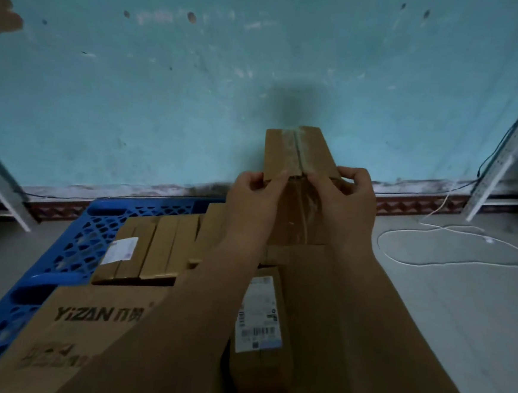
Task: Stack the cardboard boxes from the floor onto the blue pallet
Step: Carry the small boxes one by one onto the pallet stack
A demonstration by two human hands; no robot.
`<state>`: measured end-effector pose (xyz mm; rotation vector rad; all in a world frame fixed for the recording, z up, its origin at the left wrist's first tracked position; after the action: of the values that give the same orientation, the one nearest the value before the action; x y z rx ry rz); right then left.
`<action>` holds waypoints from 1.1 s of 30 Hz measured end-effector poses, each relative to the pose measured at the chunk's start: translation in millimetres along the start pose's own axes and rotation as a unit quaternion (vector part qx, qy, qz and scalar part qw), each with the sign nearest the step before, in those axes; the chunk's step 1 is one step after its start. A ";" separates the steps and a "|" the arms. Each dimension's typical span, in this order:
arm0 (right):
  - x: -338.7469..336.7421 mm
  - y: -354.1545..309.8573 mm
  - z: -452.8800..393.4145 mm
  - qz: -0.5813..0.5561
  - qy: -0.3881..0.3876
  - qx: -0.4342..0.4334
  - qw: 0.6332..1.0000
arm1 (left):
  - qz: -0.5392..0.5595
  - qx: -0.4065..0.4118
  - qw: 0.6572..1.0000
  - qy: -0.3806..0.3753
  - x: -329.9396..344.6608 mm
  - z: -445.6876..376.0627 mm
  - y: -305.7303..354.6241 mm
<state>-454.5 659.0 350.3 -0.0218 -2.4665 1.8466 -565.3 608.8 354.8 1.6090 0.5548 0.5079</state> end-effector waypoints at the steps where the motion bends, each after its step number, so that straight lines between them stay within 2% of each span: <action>1: -3.0 11.0 -5.9 0.001 0.001 0.006 1.000 | -0.003 -0.005 1.000 -0.006 7.2 -4.5 -8.1; 8: -22.6 114.0 -13.3 0.065 0.003 0.071 0.995 | -0.016 -0.143 0.989 -0.045 46.9 -11.4 -97.0; 11: -34.6 150.9 -9.0 0.071 0.043 0.115 0.990 | -0.056 -0.122 0.988 -0.072 65.2 -13.7 -125.5; 15: -46.4 183.5 -9.9 0.068 0.060 0.151 0.984 | -0.132 -0.111 0.983 -0.064 83.2 -20.1 -147.6; 19: -32.4 208.9 -8.9 0.126 -0.045 0.169 0.976 | -0.134 -0.210 0.968 -0.033 72.9 -18.4 -173.3; 21: -21.7 215.0 -9.3 0.154 -0.100 0.200 0.963 | -0.119 -0.206 0.971 0.001 64.6 -15.2 -175.6; 23: -12.7 212.7 -12.1 0.186 -0.115 0.204 0.954 | -0.068 -0.175 0.982 0.027 56.4 -14.8 -166.5; 26: 3.4 180.0 -12.1 0.216 -0.087 0.108 0.967 | -0.028 -0.142 0.988 0.048 31.8 -17.1 -140.5; 28: 27.7 142.3 0.0 0.181 -0.111 0.027 0.977 | -0.022 -0.117 0.989 0.093 -2.9 -16.0 -117.7; 31: 76.6 78.2 45.7 0.060 -0.194 -0.049 0.978 | -0.016 -0.069 0.974 0.215 -87.1 5.3 -77.4; 33: 108.9 37.2 95.3 -0.027 -0.279 -0.082 0.956 | -0.028 -0.033 0.952 0.302 -156.6 37.8 -49.3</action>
<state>-569.6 583.3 292.3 0.6390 -2.9276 1.8088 -667.6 486.4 300.8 1.3564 1.0228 0.9773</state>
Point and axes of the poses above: each hand's wrist, its own z-axis away from the middle knuckle, its own x-axis out of the palm, y = z × x, the point moved 2 cm from there along -z, towards the middle knuckle, and after that the axes turned 3 degrees about z, right-handed, at the moved point
